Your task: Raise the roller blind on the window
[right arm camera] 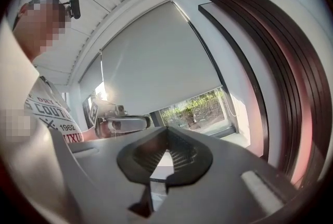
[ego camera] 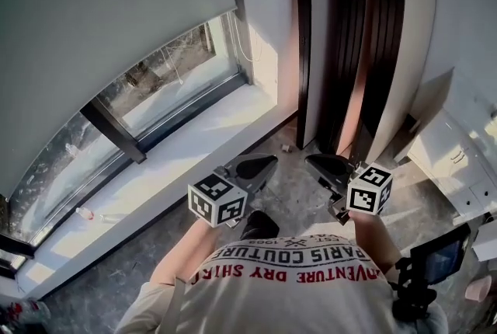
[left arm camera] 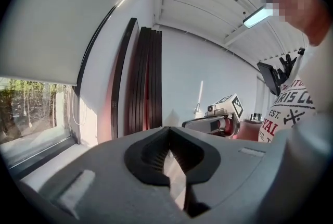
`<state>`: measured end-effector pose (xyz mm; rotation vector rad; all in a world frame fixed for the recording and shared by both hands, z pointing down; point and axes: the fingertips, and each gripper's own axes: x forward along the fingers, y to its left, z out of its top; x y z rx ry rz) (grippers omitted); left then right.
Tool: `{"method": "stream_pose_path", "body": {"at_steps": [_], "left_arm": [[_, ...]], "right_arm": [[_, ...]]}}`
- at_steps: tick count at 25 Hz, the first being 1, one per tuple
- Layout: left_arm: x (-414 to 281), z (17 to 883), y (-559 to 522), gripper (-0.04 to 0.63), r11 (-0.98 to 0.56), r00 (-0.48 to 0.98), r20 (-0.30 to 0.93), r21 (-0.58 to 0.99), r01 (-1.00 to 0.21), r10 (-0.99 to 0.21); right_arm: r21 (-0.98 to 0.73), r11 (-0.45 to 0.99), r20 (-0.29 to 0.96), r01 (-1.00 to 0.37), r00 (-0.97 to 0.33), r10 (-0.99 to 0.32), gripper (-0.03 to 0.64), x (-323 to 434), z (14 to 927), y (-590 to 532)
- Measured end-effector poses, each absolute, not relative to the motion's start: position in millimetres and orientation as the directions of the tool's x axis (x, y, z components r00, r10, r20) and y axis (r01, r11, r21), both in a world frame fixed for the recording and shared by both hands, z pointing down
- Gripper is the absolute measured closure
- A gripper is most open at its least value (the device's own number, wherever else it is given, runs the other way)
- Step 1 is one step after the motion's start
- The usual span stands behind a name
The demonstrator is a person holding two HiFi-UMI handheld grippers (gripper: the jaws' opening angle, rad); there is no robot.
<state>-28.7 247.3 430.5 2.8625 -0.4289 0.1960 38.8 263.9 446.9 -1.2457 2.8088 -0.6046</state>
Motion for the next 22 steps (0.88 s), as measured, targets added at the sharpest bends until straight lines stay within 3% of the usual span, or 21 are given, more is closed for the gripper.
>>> {"method": "stream_pose_path", "body": {"at_steps": [22], "left_arm": [[-60,413,-123,0.591,-0.906,0.920,0.172,0.183,-0.381,-0.352]], "right_arm": [[-0.374,0.611,0.121,-0.697,-0.690,-0.713,0.611,23,431,-87]]}}
